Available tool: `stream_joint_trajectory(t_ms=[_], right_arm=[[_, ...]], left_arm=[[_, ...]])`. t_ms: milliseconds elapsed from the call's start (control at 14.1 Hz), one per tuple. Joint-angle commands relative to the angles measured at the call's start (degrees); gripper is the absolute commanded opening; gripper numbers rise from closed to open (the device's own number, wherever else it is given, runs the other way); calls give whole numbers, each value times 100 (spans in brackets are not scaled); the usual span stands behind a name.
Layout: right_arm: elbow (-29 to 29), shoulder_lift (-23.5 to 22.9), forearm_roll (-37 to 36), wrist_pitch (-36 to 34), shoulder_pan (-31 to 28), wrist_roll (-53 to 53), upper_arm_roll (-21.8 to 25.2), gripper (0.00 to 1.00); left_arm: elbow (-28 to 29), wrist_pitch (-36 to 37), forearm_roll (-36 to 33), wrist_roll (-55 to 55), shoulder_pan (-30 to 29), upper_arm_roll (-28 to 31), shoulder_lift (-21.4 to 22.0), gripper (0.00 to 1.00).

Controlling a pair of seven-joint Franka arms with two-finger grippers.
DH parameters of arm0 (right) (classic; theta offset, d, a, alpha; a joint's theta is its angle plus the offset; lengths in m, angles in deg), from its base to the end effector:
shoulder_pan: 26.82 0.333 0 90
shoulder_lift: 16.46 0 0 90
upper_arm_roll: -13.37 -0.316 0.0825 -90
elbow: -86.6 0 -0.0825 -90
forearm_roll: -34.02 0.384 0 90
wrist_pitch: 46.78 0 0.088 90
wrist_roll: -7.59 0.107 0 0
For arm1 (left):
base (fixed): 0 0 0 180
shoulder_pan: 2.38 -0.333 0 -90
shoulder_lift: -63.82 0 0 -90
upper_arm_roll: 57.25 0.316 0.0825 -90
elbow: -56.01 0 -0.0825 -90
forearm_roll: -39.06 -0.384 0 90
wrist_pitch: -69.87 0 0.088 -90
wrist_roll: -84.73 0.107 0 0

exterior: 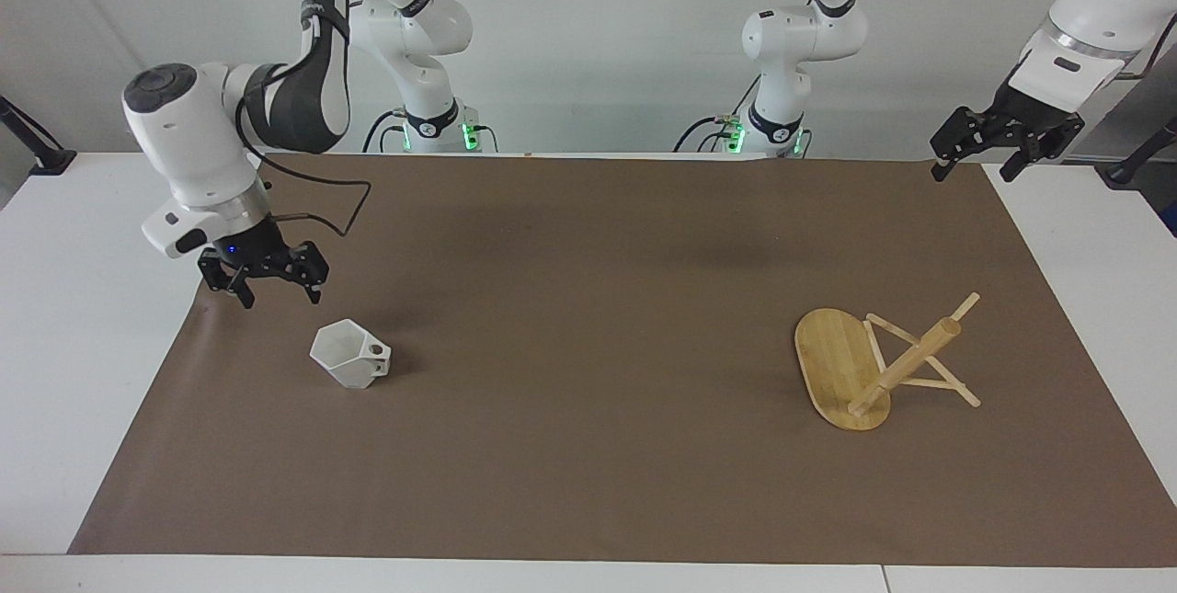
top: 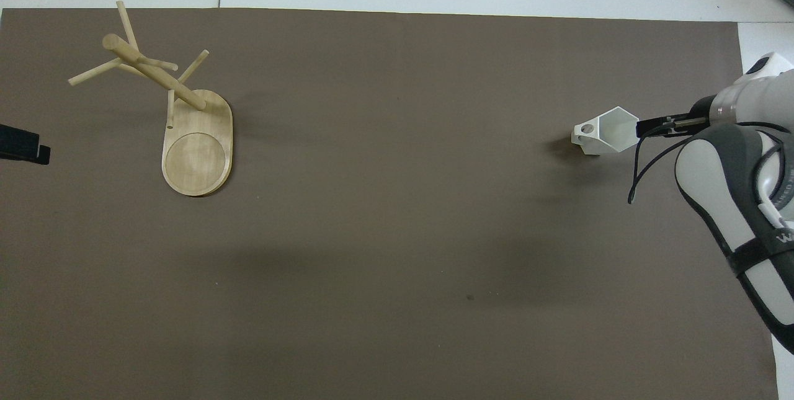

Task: Hang cup on rack
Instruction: 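Reach the right gripper to the white cup and grasp its rim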

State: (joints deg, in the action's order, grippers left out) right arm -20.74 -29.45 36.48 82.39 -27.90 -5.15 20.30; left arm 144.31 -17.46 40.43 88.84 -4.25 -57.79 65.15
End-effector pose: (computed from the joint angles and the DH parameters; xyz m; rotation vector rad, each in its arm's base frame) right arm 0.6224 -0.0824 0.4084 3.1109 0.0984 0.2419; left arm 0.5428 0.0099 0.6471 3.1173 -0.0775 0.0115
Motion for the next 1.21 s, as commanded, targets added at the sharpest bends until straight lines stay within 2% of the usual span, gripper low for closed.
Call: stream_joint_trajectory(t_ms=[0, 355, 567, 780, 922, 1064, 1135], right_arm=[[-76, -63, 106, 161, 2, 184, 10, 100], [-77, -221, 115, 179, 54, 624, -8, 100], [-181, -318, 115, 485, 54, 633, -16, 98], [-200, -344, 115, 557, 63, 651, -16, 83], [-200, -344, 115, 539, 63, 642, -16, 68], [-182, -344, 115, 530, 63, 651, -34, 57], [-182, -344, 115, 513, 63, 651, -51, 47]], left_arm=[[179, -47, -85, -32, 2, 1, 149, 100], [179, -47, -85, -41, 2, 1, 140, 100], [179, -64, -85, -59, 2, 1, 140, 100], [179, -65, -85, -67, 2, 1, 140, 100], [179, -73, -85, -68, 20, 1, 149, 100], [179, -82, -85, -68, 20, 1, 140, 100], [179, -82, -85, -68, 20, 1, 140, 100]])
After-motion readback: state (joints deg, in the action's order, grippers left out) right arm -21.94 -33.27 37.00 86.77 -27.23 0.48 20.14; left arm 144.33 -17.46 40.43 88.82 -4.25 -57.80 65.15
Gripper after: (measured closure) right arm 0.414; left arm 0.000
